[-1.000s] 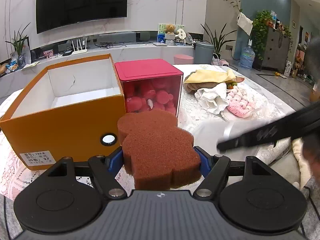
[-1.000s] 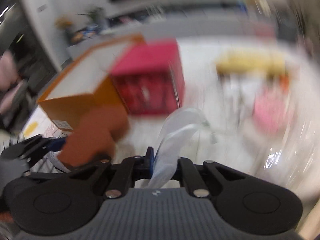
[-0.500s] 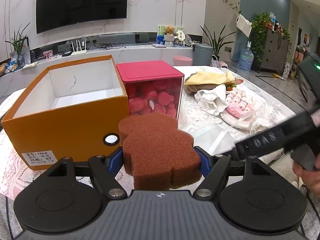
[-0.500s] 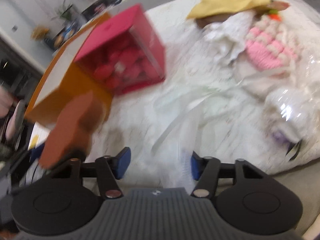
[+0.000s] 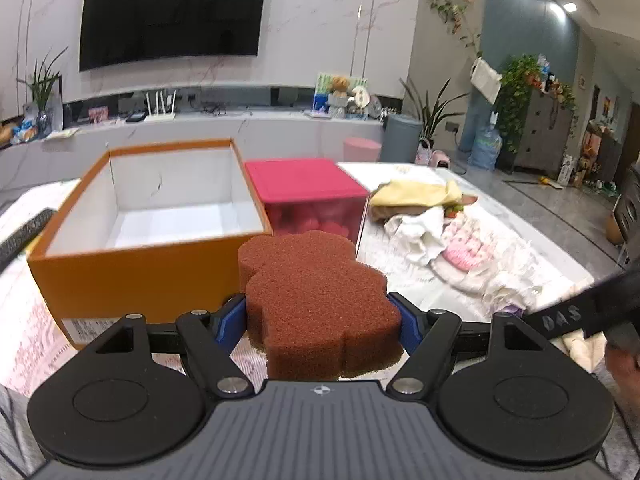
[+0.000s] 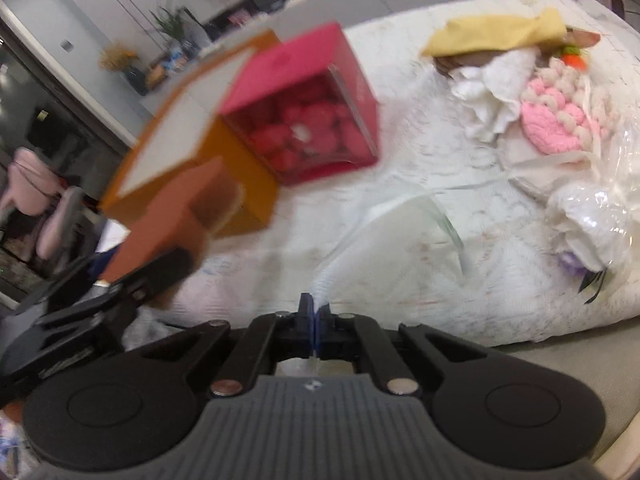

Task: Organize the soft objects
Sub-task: 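Lower the sponge into the orange box and open the left tool while the right tool carries the white bag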

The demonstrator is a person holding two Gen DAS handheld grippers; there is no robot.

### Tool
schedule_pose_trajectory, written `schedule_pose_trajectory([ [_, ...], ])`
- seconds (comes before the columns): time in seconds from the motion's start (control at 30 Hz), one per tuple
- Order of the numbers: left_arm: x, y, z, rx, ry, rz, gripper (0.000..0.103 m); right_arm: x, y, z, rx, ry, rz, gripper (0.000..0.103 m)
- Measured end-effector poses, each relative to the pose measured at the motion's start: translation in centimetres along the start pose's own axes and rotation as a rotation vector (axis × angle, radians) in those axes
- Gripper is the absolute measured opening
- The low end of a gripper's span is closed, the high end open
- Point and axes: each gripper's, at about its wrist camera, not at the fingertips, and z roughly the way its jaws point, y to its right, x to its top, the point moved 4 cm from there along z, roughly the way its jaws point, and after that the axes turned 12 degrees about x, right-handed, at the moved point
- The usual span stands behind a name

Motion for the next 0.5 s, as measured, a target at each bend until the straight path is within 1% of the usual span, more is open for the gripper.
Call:
schedule_pose_trajectory([
  [0.13, 1.2, -0.6, -1.4, 0.005, 0.045, -0.018, 0.085, -1.8, -2.0, -1.5, 0.1, 0.038, 0.019, 0.0],
  [0.3, 3.4, -2.3, -2.5, 0.036, 0.103, -0.062, 0.085, -2.3, -5.5, -3.6, 0.161, 0.101, -0.01, 0.0],
  [0.37, 4.4, -2.9, -2.2, 0.063, 0.109, -0.054, 0.085, -1.9, -7.2, -4.7, 0.173, 0.135, -0.045, 0.0],
  [0.43, 5.6, -3.6, -1.7, 0.112, 0.11, -0.041, 0.085, -1.3, -9.1, -5.8, 0.189, 0.164, -0.102, 0.0],
  [0.5, 6.9, -4.7, -1.0, 0.161, 0.119, -0.052, 0.085, -0.3, -11.2, -6.3, 0.219, 0.187, -0.172, 0.0],
])
